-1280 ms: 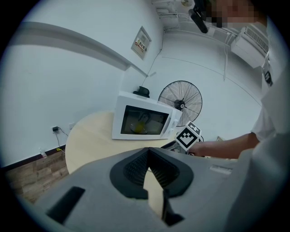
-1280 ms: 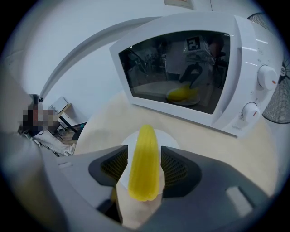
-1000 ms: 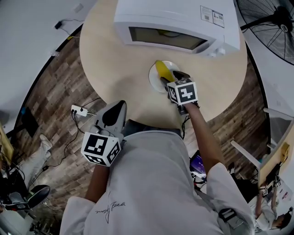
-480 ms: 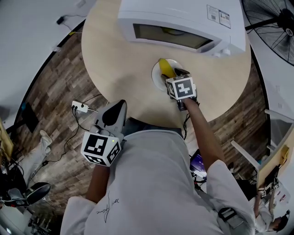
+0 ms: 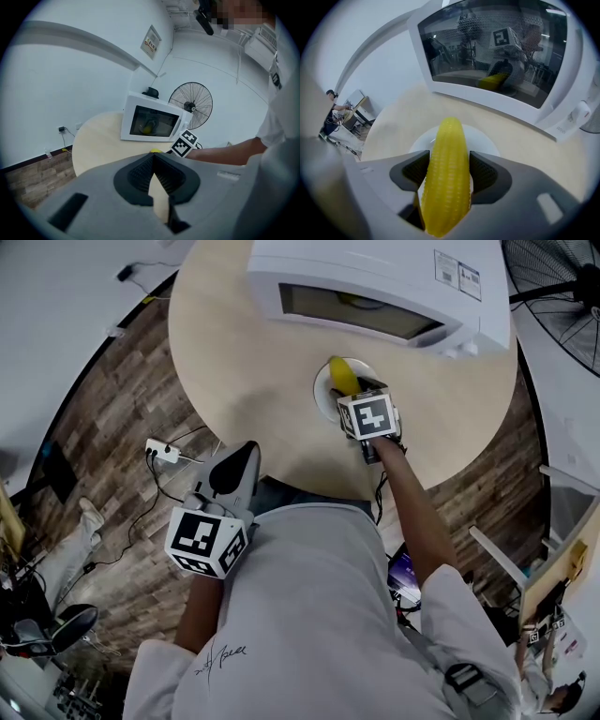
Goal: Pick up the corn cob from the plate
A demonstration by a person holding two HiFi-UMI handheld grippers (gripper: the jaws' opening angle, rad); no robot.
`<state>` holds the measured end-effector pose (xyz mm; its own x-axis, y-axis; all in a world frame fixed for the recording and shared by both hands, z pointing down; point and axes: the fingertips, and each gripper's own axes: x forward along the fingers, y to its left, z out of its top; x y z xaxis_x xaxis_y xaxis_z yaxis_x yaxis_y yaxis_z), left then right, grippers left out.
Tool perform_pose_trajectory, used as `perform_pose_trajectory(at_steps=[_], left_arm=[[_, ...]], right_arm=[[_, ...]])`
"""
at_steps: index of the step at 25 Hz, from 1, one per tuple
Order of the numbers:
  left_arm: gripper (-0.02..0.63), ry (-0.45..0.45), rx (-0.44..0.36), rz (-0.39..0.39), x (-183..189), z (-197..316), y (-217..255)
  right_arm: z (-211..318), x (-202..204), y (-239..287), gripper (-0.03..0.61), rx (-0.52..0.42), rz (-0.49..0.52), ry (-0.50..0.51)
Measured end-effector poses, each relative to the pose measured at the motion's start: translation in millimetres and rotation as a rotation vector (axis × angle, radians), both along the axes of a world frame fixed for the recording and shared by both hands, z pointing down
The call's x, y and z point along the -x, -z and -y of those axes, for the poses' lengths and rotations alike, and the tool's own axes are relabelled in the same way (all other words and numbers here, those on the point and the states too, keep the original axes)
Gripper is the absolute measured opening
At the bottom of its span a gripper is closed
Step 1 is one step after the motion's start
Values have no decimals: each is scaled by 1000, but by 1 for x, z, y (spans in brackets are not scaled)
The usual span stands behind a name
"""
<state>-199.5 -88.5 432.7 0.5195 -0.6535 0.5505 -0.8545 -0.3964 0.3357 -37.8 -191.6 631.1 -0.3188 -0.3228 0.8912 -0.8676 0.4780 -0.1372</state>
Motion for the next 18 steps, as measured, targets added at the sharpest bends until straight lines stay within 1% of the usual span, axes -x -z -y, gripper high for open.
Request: perform_pose_trajectory(at_steps=[6,12,18], left_arm=[[-2,-14,-3,-6,-2,0,0],[-2,-28,-9,-15,-7,-2,3],[-2,-33,-20,-16,-7,-5,7]], right_arm=[[-1,0,0,273,-1,-35,9],[-1,-1,0,270,13,-43,-13],[-6,-1,1,270,31,-45,-3]])
